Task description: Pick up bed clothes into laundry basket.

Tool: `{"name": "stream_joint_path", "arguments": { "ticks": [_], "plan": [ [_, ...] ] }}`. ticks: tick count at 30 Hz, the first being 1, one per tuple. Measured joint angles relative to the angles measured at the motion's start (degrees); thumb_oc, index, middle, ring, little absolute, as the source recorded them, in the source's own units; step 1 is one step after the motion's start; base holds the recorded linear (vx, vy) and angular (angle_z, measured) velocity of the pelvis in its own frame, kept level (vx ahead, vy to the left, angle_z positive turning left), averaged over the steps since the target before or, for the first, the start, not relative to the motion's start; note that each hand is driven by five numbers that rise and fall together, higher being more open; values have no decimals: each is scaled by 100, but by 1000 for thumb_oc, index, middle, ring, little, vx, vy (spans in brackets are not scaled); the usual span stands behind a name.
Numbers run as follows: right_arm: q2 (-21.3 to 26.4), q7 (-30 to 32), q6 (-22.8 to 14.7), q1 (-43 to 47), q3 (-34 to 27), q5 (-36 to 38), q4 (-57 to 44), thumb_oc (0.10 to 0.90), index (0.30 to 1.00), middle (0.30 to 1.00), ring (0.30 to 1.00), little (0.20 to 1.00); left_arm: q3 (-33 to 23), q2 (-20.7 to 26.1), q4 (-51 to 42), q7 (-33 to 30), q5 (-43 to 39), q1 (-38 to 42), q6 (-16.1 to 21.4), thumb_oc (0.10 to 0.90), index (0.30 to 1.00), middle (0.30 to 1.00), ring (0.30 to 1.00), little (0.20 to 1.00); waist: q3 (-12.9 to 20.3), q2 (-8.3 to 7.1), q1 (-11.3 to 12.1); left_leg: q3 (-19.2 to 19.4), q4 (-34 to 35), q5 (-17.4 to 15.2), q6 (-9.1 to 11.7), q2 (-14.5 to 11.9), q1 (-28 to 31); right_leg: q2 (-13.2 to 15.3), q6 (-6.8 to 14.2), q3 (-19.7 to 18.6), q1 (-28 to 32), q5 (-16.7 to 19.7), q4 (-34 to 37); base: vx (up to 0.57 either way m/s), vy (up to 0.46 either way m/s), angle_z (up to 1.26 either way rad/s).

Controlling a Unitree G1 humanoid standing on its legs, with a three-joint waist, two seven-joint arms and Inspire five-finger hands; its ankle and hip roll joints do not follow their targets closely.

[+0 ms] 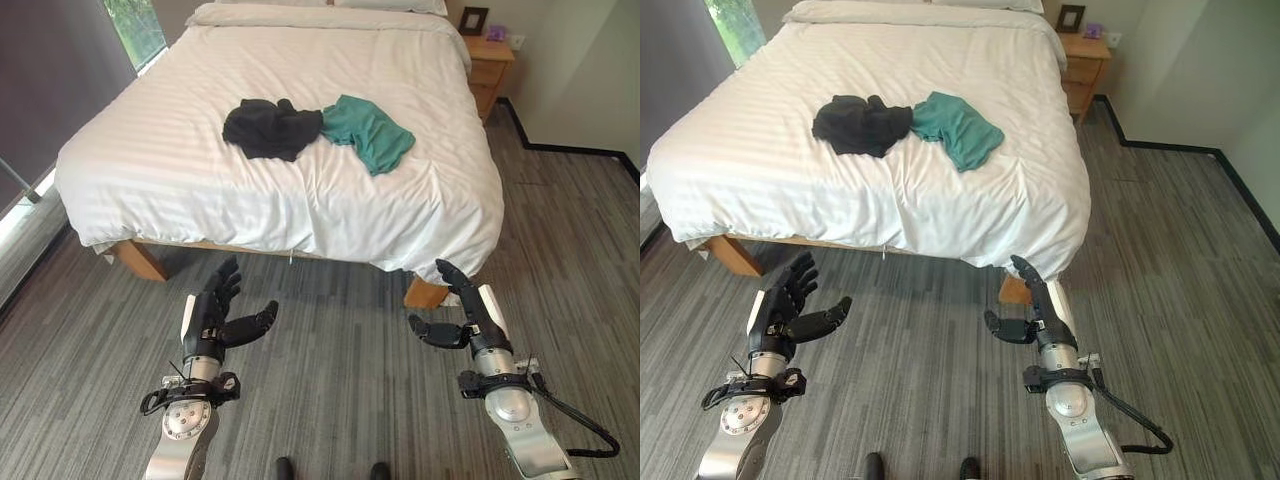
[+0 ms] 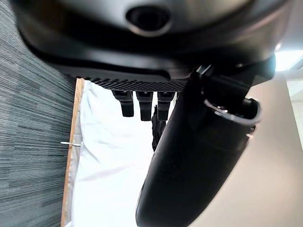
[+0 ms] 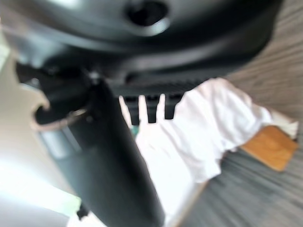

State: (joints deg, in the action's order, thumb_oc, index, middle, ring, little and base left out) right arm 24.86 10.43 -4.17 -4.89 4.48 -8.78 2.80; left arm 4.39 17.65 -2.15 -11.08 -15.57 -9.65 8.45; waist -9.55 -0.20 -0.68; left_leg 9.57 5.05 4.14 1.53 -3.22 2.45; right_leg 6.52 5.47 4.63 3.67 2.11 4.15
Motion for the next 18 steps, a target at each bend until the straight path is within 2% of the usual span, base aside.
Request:
{"name": "stream_joint_path", "arguments": {
  "ticks": [1, 2, 3, 4, 5, 6, 7, 8, 10, 12, 13, 14, 15, 16, 17, 18],
  "plan": [
    [15, 0, 23, 3, 1, -30, 93, 800, 900, 900, 900, 900, 11, -3, 20, 5, 1, -10, -6, 800, 900, 900, 900, 900, -9, 31, -5, -47, -1, 22, -9, -60, -23, 6, 61, -5, -118, -114, -245, -2, 142, -5],
    [23, -1, 51, -20, -9, -76, 155, 800, 900, 900, 900, 900, 23, 9, 45, 9, 0, 10, -5, 800, 900, 900, 900, 900, -34, 13, -19, -48, 1, -22, -61, 26, -3, 50, 126, -19, -205, -161, -476, -3, 209, -5],
    [80, 0, 58, 2, -45, -113, 159, 800, 900, 900, 900, 900, 69, -3, 162, 1, -1, 119, 13, 800, 900, 900, 900, 900, -115, 95, -6, -60, -3, -10, -87, -3, 18, 64, 214, -36, -476, -324, -989, 65, 167, 9],
    [126, 7, 89, 9, -48, -123, 163, 800, 900, 900, 900, 900, 129, 24, 287, 4, -1, 202, -18, 800, 900, 900, 900, 900, -187, 164, -104, -111, -5, -59, -175, 35, -3, 151, 347, -29, -838, -436, -1773, 88, 154, 4],
    [133, 23, 100, 68, -39, -123, 161, 800, 900, 900, 900, 900, 171, 50, 362, -10, 2, 280, -17, 800, 900, 900, 900, 900, -334, 199, -117, -97, 4, -129, -277, 39, 53, 257, 390, 8, -1277, -494, -2681, 181, 123, 13],
    [136, 23, 103, 40, -13, -123, 141, 800, 900, 900, 900, 900, 214, 83, 421, -4, 2, 331, -34, 800, 900, 900, 900, 900, -391, 170, -163, -107, -2, -89, -360, 110, 54, 393, 376, 17, -1632, -578, -3258, 174, 55, 0],
    [136, 23, 102, 10, -4, -124, 123, 800, 900, 900, 900, 900, 225, 78, 421, -9, 5, 334, -33, 800, 900, 900, 900, 900, -406, 134, -179, -163, 2, -126, -409, 163, 52, 393, 367, -14, -1775, -636, -3409, 266, 73, 20],
    [135, 23, 102, -27, 14, -124, 118, 800, 900, 900, 900, 900, 235, 71, 419, -49, 4, 348, -32, 800, 900, 900, 900, 900, -470, 108, -223, -238, 1, -132, -403, 168, 35, 350, 355, 4, -1905, -703, -3379, 331, 20, 31],
    [131, 15, 101, -22, 47, -124, 82, 800, 900, 900, 900, 900, 193, 129, 405, -91, 4, 349, -31, 800, 900, 900, 900, 900, -530, 26, -308, -435, -20, -132, -411, 105, -168, 56, 352, -86, -2186, -730, -2839, 557, -63, 47],
    [126, 20, 88, 6, 60, -124, 74, 800, 900, 900, 900, 900, 173, 168, 417, -92, 5, 372, -33, 800, 900, 900, 900, 900, -568, -27, -403, -631, -17, -135, -423, 77, -287, -182, 331, -14, -2299, -696, -2312, 483, -111, 60],
    [115, 23, 95, 29, 52, -123, 85, 800, 900, 900, 900, 900, 187, 183, 454, -80, 12, 418, -77, 800, 900, 900, 900, 900, -606, -69, -462, -841, -42, -165, -438, 31, -406, -376, 274, 37, -2342, -622, -1552, 717, -243, 84],
    [101, 39, 93, 12, 51, -126, 85, 800, 900, 900, 900, 900, 214, 164, 488, -79, 23, 421, -119, 800, 900, 900, 900, 900, -605, -108, -532, -1041, 7, -244, -325, 8, -403, -420, 288, 175, -2345, -499, -1177, 765, -290, 109],
    [75, 65, 101, 12, 43, -130, 94, 800, 900, 900, 900, 900, 270, 149, 557, -79, 58, 455, -135, 800, 900, 900, 900, 900, -619, -82, -627, -1229, 20, -294, -255, -85, -415, -428, 263, 334, -2292, -358, -1210, 639, -306, 113],
    [47, 69, 94, -68, 42, -160, 99, 800, 900, 900, 900, 900, 336, 190, 590, -71, 120, 476, -149, 800, 900, 900, 900, 900, -621, -124, -724, -1453, -34, -454, -170, -80, -380, -445, 167, 468, -2165, -199, -1145, 355, -178, 98],
    [30, 68, 99, -30, 28, -222, 121, 800, 900, 900, 900, 900, 337, 189, 606, -52, 141, 483, -150, 800, 900, 900, 900, 900, -645, -167, -737, -1510, -233, -603, -145, -71, -375, -452, 44, 491, -2097, -111, -1155, 346, -164, 70],
    [18, 83, 101, -90, -66, -289, 109, 800, 900, 900, 900, 900, 414, 160, 615, -13, 204, 437, -173, 800, 900, 900, 900, 900, -642, -163, -711, -1539, -649, -721, 74, -95, -222, -478, -100, 569, -1974, -109, -1233, 456, -180, 32]
  ]
}}
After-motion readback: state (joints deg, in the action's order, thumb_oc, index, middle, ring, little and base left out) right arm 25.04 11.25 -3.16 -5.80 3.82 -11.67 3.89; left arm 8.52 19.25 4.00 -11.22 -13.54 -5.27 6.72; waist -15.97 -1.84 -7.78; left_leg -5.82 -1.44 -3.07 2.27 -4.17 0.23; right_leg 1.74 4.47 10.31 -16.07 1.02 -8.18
